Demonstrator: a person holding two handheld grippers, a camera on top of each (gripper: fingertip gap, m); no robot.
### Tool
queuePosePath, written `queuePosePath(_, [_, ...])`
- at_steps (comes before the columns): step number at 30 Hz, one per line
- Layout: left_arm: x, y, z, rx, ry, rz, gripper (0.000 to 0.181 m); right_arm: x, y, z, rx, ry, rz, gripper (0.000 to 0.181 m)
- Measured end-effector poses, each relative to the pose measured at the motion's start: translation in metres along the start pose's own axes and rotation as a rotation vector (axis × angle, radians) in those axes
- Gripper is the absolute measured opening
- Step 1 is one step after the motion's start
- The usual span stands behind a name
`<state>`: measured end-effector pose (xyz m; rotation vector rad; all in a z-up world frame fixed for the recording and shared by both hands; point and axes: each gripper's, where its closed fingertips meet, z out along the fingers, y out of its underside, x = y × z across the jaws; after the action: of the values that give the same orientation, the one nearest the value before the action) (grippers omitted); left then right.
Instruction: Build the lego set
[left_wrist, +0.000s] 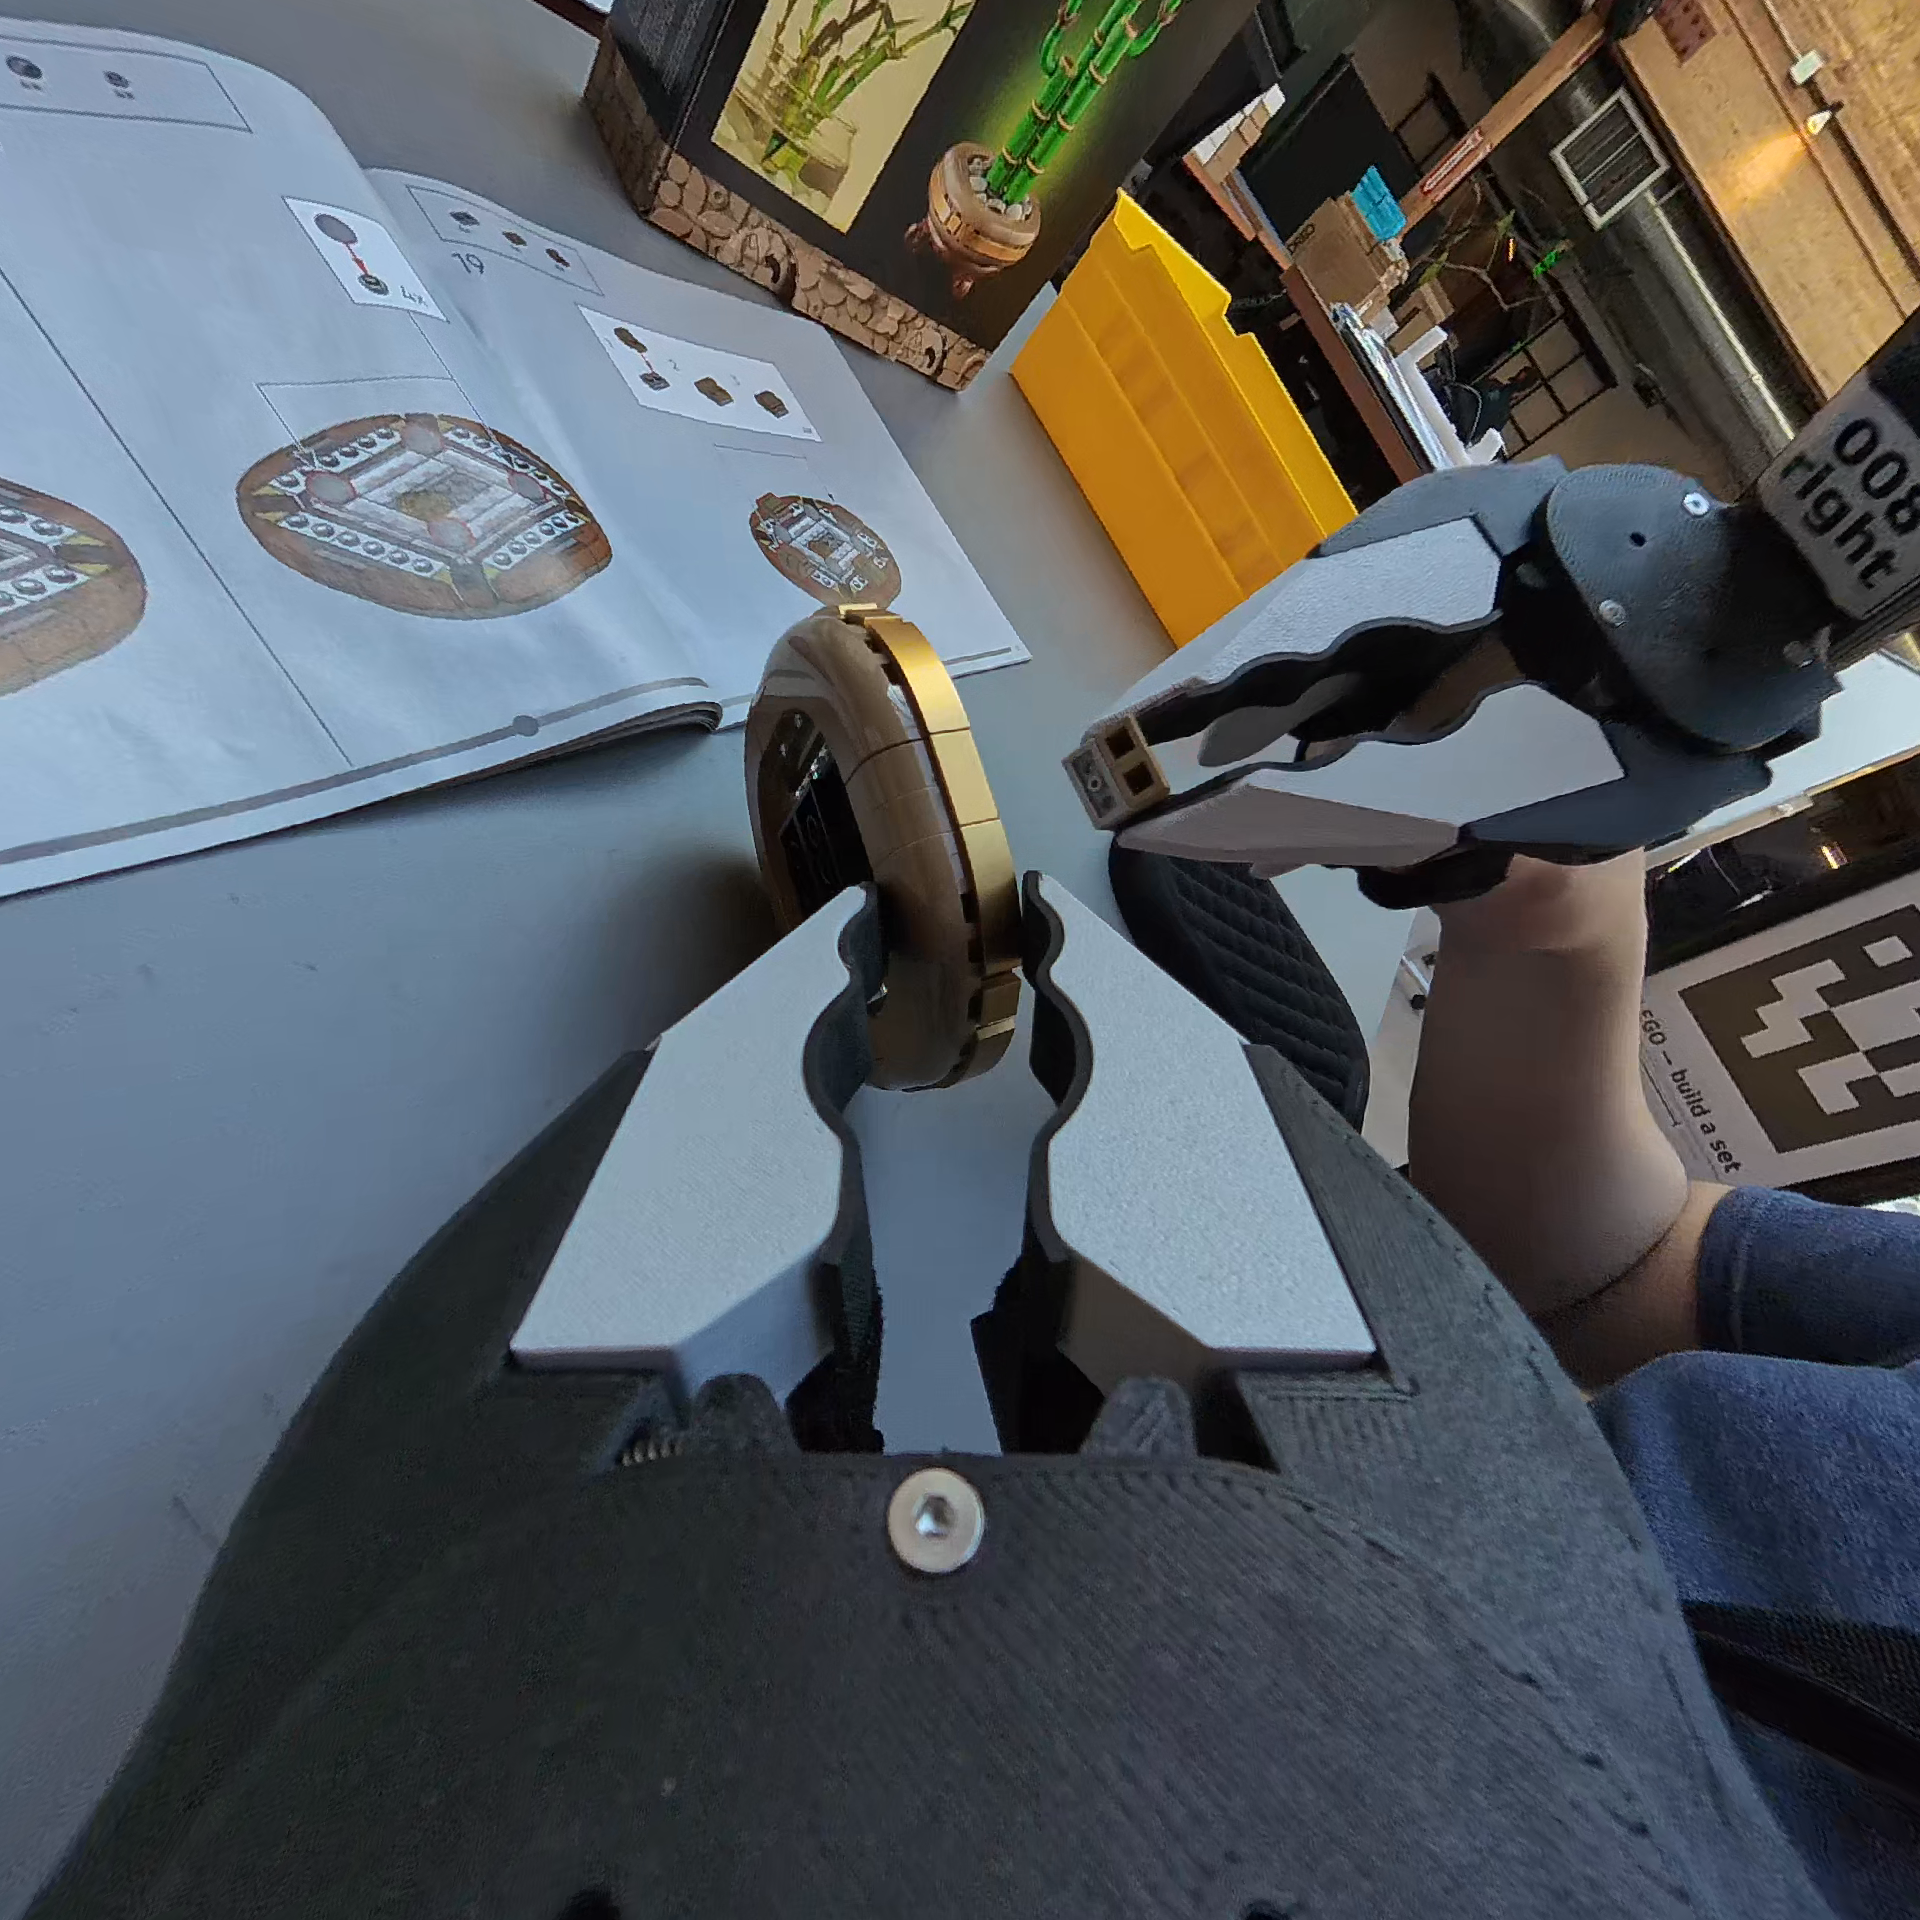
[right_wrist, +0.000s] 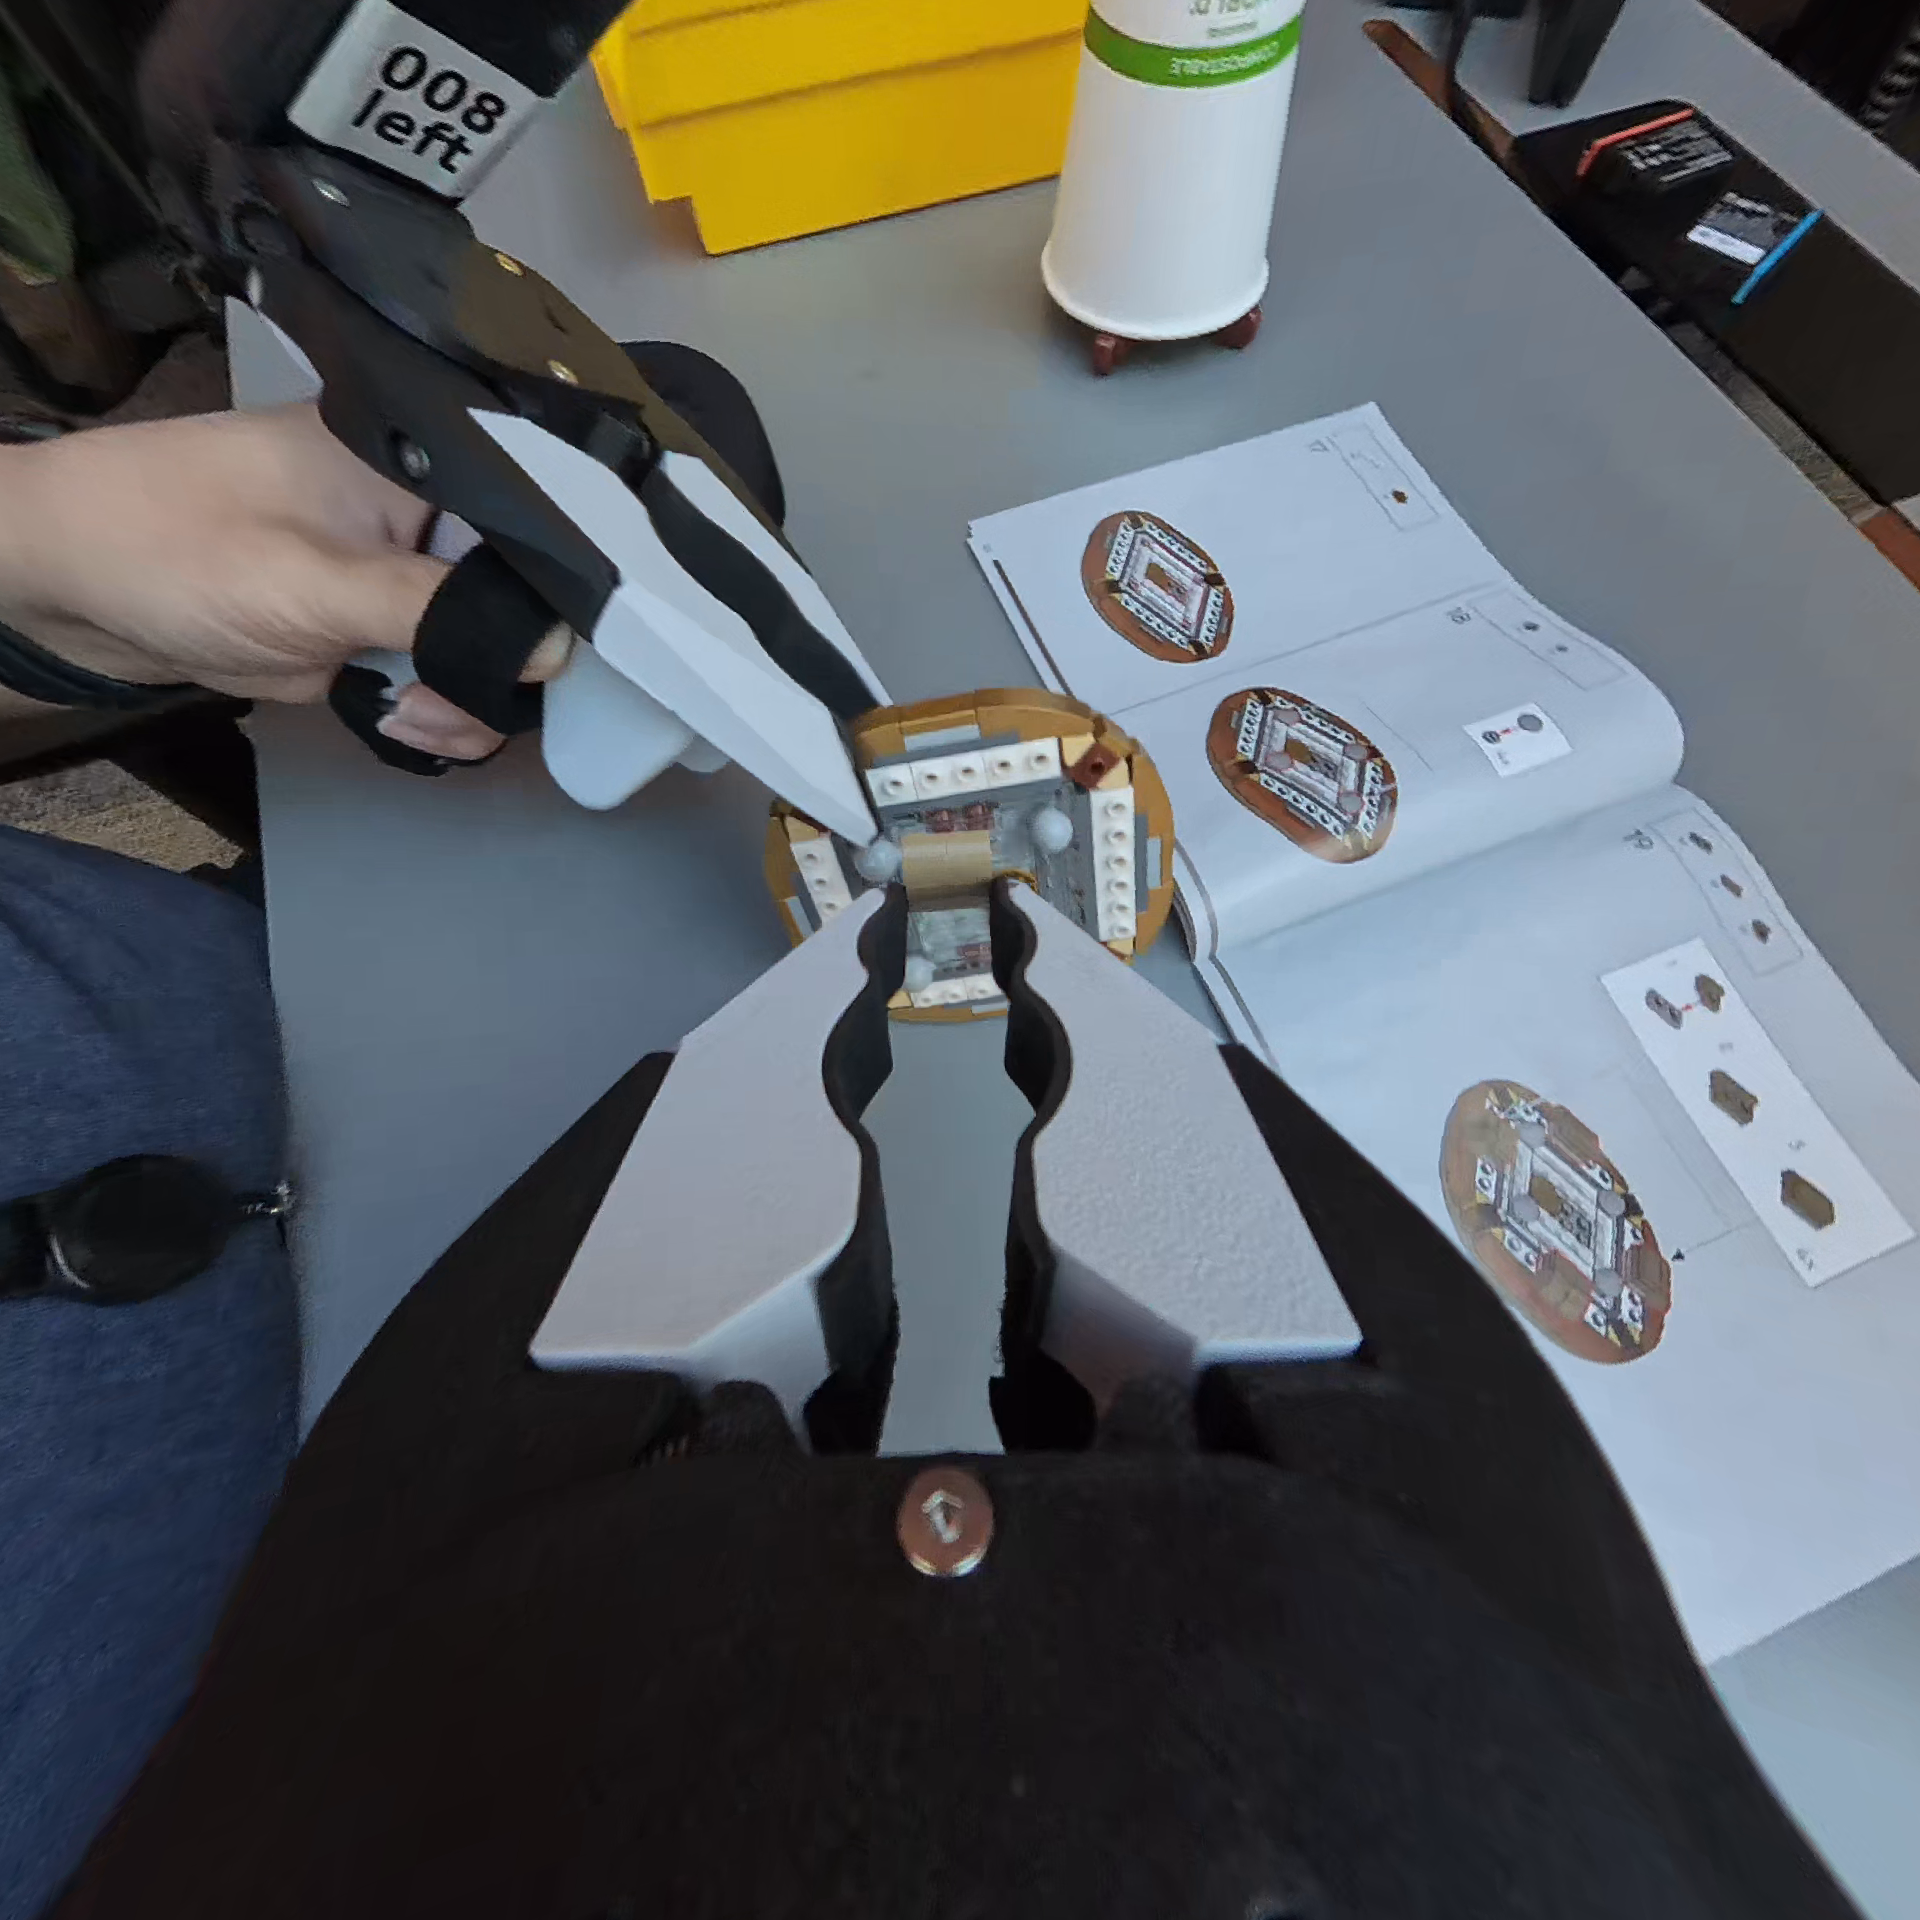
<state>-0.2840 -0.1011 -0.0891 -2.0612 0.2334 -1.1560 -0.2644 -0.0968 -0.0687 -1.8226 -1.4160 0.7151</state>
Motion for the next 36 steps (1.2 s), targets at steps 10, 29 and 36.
queuePosePath(10, [0.004,0.001,0.002,-0.018,-0.011,0.034,0.023,-0.001,0.004,0.022,-0.205,-0.017,-0.134,0.015])
queuePosePath(29, [0.014,-0.038,-0.037,0.2,0.265,-0.243,0.023,0.036,0.012,-0.014,0.041,0.112,0.169,0.015])
queuePosePath(36, [0.052,-0.068,-0.055,0.281,0.45,-0.28,0.023,0.009,0.019,0.02,0.134,-0.055,0.38,0.015])
